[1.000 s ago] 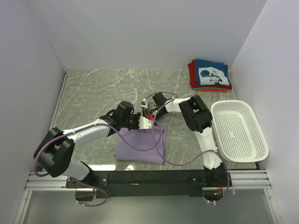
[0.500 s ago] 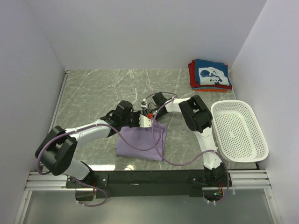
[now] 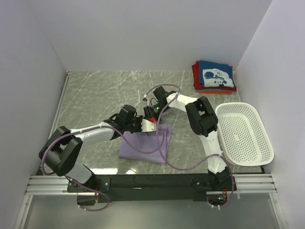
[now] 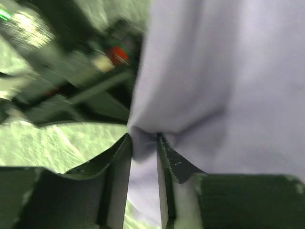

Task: Fold and stack the t-shirts
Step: Fold the tshirt

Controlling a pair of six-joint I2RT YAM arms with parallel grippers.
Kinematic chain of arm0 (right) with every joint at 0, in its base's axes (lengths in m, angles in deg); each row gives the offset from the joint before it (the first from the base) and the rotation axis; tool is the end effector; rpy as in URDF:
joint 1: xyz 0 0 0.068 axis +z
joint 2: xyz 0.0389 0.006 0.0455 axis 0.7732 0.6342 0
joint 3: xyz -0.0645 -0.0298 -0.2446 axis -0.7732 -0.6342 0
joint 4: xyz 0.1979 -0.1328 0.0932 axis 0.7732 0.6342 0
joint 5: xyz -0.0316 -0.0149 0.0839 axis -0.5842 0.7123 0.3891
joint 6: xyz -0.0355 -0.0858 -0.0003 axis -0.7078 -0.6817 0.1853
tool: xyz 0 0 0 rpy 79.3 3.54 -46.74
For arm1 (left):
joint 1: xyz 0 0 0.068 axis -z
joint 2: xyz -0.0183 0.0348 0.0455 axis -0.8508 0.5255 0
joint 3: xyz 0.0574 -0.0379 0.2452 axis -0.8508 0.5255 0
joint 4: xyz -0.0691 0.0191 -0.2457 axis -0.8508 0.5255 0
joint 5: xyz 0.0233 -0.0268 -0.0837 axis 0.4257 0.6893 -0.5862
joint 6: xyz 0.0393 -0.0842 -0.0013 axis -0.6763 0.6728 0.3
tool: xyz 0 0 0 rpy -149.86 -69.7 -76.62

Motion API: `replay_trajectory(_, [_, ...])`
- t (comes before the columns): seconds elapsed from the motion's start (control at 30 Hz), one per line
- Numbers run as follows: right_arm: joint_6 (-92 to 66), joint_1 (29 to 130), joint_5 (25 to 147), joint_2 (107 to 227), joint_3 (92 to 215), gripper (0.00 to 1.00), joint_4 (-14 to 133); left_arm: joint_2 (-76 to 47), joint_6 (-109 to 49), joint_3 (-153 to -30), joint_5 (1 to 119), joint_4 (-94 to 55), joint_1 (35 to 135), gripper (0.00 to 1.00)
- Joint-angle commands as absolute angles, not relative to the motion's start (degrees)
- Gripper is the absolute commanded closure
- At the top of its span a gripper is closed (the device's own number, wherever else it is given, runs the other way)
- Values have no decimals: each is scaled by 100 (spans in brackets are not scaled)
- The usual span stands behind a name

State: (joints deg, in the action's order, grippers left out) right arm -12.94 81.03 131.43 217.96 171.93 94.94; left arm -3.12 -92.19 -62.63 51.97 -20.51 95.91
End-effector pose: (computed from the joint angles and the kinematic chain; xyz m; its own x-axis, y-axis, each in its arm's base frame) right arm 0.3497 0.2825 0.0765 -0.8814 -0.4346 -0.1852 -0.3944 0.4610 0.7950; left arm 0.2543 -0.2256 0.1406 0.2647 0.7327 -0.6270 0.8707 0.0978 0.4820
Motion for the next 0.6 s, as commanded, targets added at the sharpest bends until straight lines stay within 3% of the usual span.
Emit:
replay_trajectory(0.0, [-1920,8070,11532,21485,17656,61,10010,-856,-8781,-6616,4938,-1154,9478,64])
replay_trajectory(0.13, [-2438,7983,10899,21283,18122,51,10388,-1392,-8174,-6977,4131,7,9074,58])
replay_trajectory(0.33, [-2868,7570,10660,21019,18694,35,10916,-1175,-7286,-7548,2899,1458,7897,52])
replay_trajectory(0.57, [-3027,6937,11292,20580,18372,34,11399,143,-6205,-8600,2415,1284,6999,47])
